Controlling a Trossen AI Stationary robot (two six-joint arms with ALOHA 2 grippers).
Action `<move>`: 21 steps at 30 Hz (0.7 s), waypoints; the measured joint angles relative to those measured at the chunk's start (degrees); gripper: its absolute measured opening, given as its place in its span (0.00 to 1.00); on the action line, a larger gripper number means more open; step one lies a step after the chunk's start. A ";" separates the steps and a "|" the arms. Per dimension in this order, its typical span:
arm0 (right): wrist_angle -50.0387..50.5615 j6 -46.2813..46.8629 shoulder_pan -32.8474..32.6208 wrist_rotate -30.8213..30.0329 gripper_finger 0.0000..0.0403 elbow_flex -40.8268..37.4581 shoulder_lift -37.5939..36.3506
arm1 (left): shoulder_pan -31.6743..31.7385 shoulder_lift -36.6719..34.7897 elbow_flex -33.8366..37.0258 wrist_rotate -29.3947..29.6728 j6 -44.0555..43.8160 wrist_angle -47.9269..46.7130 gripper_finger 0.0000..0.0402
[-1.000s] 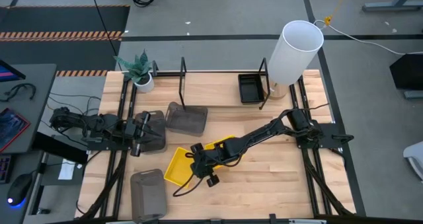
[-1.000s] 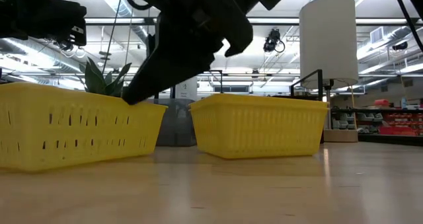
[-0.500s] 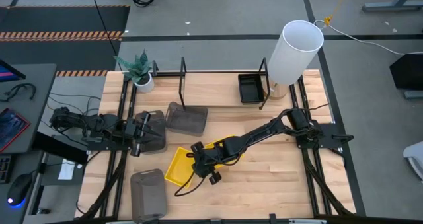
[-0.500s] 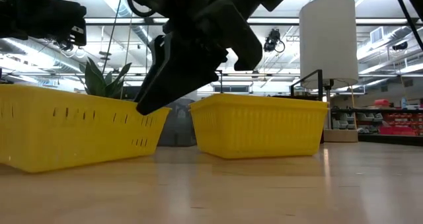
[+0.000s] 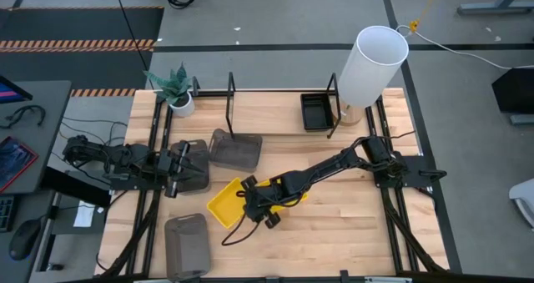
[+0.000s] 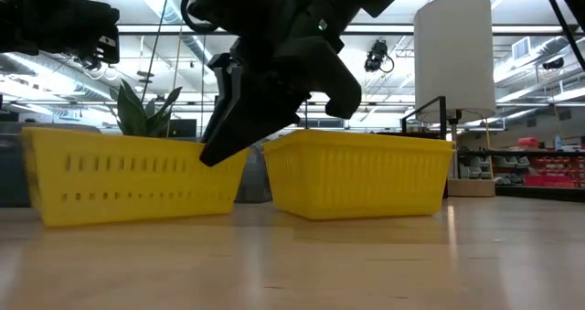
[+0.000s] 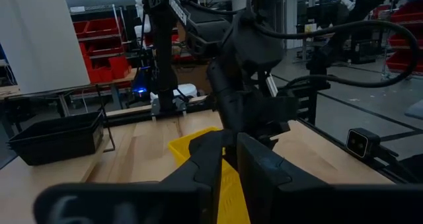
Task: Stack baskets on shelf by color
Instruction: Stack the left yellow bin on the right yellow bin
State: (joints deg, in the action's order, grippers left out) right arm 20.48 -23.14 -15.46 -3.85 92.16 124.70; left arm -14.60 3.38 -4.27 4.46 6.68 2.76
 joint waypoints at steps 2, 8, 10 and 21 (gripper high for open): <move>-0.07 -0.76 -0.14 0.43 0.07 0.00 0.00 | 0.00 0.00 0.00 0.01 0.00 0.00 0.14; -0.28 -1.06 -0.15 0.24 0.04 0.06 -0.02 | 0.01 0.00 0.02 0.00 0.00 0.00 0.16; 0.26 -1.09 -0.15 -0.70 0.06 0.67 -0.02 | 0.01 0.00 0.00 0.01 0.00 -0.01 0.16; 11.63 -0.87 -0.80 -4.45 0.03 12.74 -0.31 | 0.01 -0.02 0.01 0.01 0.00 0.00 0.15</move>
State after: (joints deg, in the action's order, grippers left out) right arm 32.11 -24.01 -16.26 -8.30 104.90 124.40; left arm -14.59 3.36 -4.26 4.47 6.68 2.76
